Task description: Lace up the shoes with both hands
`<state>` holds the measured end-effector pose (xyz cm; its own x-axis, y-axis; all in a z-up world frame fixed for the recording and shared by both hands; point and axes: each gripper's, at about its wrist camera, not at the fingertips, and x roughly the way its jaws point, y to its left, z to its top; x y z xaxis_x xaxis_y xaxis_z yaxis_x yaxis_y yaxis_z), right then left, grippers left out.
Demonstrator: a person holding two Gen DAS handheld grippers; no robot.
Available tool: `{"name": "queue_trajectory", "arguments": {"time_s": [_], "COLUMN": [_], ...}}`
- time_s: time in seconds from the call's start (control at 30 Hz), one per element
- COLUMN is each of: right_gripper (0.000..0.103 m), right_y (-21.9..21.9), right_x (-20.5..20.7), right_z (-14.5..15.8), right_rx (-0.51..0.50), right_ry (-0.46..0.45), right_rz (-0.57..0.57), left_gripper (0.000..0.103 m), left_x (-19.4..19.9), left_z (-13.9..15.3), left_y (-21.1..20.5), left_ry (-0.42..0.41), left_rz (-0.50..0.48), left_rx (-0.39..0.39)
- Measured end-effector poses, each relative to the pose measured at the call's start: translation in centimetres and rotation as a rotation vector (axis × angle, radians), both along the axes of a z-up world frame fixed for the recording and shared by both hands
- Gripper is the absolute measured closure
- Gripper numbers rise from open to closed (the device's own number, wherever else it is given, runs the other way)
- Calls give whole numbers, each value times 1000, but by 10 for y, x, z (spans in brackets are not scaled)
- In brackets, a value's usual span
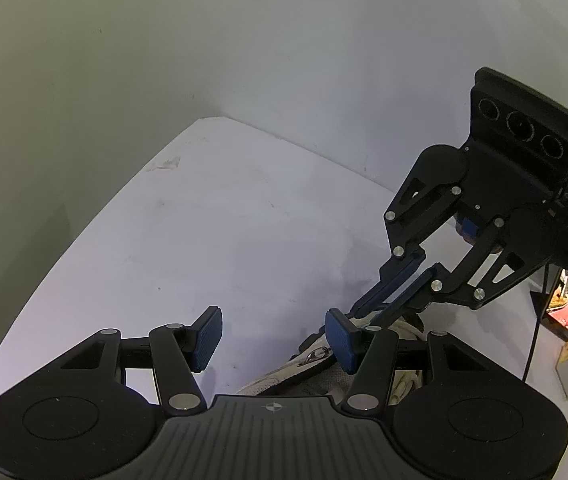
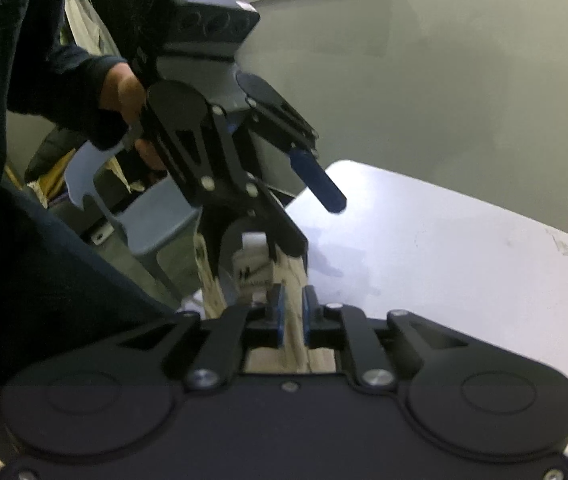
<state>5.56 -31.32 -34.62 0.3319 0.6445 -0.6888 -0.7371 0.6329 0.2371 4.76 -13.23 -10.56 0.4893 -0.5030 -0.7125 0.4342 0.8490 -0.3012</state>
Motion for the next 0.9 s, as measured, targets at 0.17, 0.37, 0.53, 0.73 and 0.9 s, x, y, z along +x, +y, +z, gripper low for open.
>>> {"name": "queue_trajectory", "arguments": {"time_s": [0.17, 0.37, 0.53, 0.73, 0.9], "right_gripper": [95, 103, 103, 91, 86], "right_y": [8, 6, 4, -11, -25], "right_x": [6, 12, 14, 5, -29], "right_z": [-10, -11, 6, 21, 30], "right_rx": [-12, -8, 14, -12, -39], "right_ry": [12, 51, 14, 9, 37], "right_rz": [42, 76, 15, -247, -589], "left_gripper": [52, 52, 52, 52, 53], "left_x": [-3, -7, -12, -12, 6], "left_z": [1, 3, 13, 24, 22], "left_y": [2, 9, 15, 16, 2], "left_ry": [0, -3, -14, 10, 97], "left_rz": [7, 27, 39, -35, -118], "left_rx": [-3, -9, -28, -51, -86]}}
